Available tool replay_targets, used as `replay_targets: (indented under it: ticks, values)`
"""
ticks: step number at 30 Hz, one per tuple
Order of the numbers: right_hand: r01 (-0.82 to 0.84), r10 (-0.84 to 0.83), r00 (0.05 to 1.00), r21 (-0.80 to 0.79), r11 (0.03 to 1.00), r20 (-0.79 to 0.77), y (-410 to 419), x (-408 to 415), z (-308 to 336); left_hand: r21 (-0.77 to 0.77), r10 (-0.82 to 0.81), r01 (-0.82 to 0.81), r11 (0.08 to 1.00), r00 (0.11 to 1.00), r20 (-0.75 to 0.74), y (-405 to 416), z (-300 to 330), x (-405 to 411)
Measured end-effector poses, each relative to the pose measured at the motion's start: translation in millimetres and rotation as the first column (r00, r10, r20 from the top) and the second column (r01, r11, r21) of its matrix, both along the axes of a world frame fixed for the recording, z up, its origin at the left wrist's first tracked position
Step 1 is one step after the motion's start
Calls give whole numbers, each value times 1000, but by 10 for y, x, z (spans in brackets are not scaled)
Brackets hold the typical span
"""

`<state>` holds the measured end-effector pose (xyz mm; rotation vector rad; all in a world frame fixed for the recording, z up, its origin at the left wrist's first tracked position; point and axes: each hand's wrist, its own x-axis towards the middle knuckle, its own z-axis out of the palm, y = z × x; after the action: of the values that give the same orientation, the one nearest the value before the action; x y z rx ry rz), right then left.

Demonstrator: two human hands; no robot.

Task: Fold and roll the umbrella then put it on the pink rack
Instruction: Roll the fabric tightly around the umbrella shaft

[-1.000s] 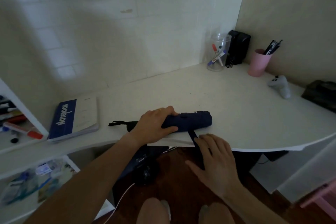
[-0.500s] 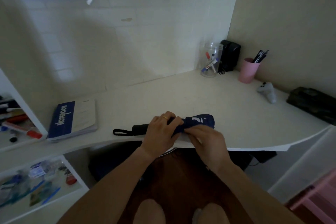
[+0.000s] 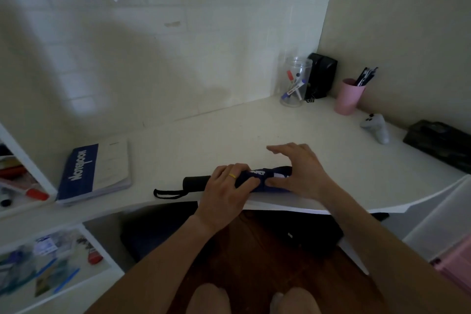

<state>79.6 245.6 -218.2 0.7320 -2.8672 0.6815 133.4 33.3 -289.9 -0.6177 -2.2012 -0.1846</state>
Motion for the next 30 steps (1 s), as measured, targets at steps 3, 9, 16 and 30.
replay_targets:
  ticks: [3,9,16,30]
  values:
    - [-227,224,899,-37,973,377,53,-211,156,-37,-23,22,999,999,-35,-7,-40,-6]
    - [-258,328,866,-224,940,377,20,-260,233,27,17,-16,1000,999,-41,28,69,96]
    - [-339,344,933,-68,938,101,-50,72,650,-86,252,-237,968,912,325,239,792,139]
    - [30,-180,952,-510,859,-246,-560,1577,208,930,-718,-339,-144,683,137,580,1720,552]
